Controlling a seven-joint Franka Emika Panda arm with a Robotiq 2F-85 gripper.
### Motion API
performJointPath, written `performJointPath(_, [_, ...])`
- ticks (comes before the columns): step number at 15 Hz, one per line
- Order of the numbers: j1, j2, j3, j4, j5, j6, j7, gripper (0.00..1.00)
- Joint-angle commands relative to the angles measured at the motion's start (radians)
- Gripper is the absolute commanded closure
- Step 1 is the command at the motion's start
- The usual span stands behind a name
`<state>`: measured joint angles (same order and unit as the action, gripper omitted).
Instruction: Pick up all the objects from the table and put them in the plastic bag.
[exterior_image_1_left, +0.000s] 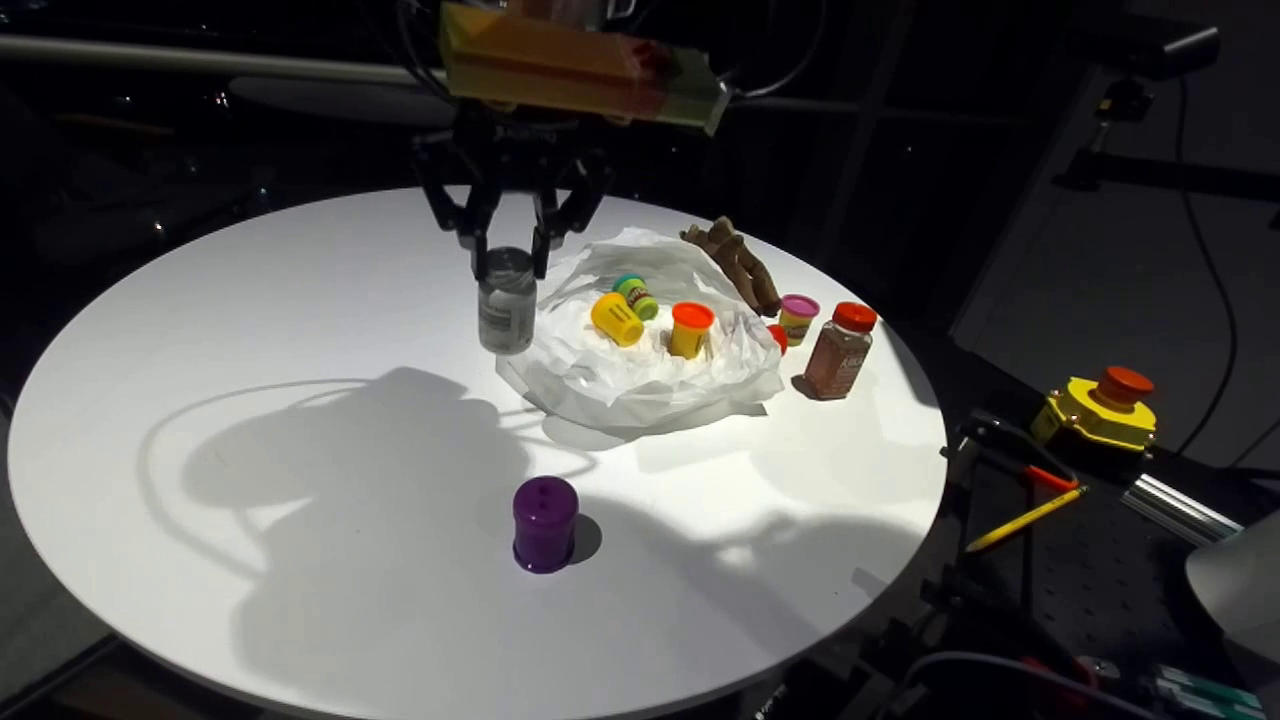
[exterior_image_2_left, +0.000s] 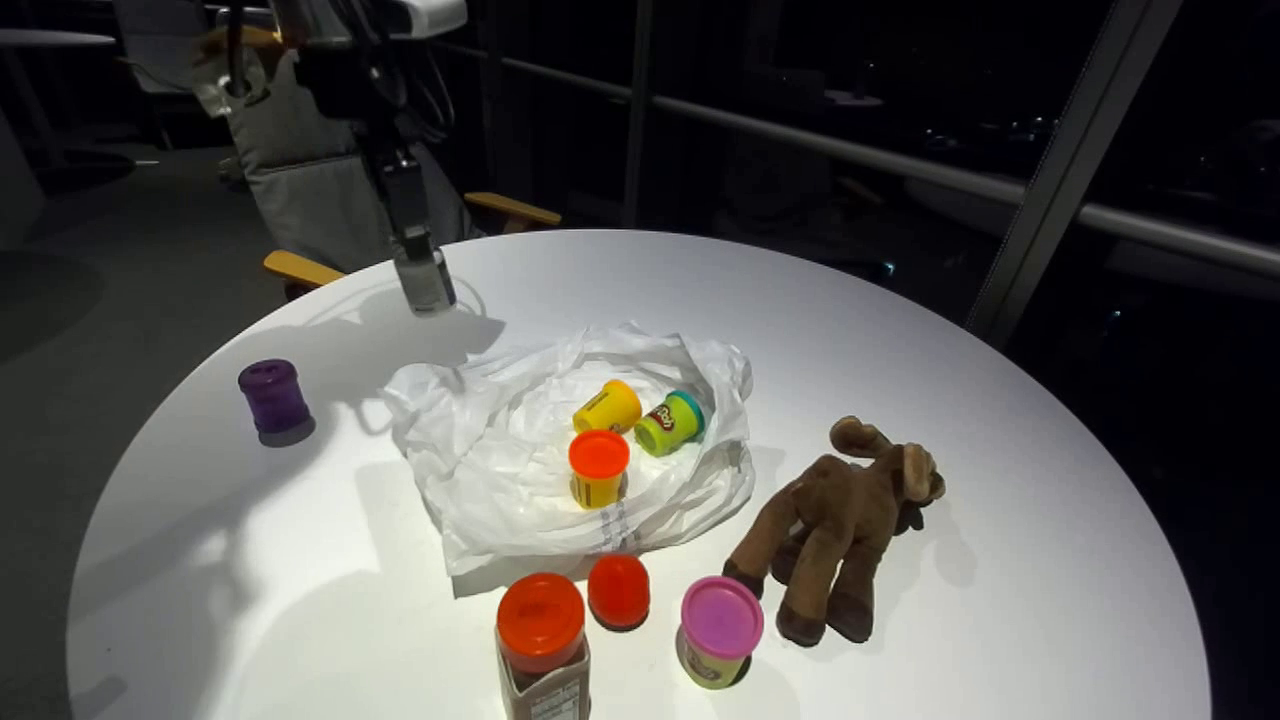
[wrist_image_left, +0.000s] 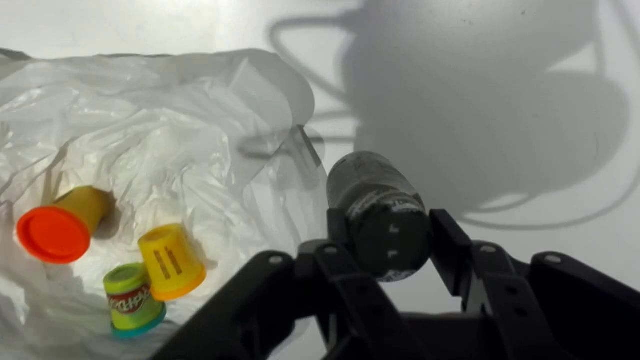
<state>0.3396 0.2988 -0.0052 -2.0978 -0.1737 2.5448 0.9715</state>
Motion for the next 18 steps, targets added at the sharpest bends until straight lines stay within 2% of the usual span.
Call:
performJointPath(1, [-0.008, -0.128, -0.025, -0.046, -0.122, -0.043, 0.088, 0.81])
performJointPath(3, [-0.038, -0.123, -0.025, -0.027, -0.174, -0.068, 0.109, 0.81])
performJointPath(5, [-0.074, -0.096, -0.020, -0.009, -0.176, -0.076, 0.094, 0.81])
performJointPath(11, [-0.154, 0.039, -0.036, 0.052, -0.129, -0.056, 0.051, 0.81])
performJointPath(18, [-0.191, 0.145, -0.052, 0.128, -0.040, -0.028, 0.042, 0.81])
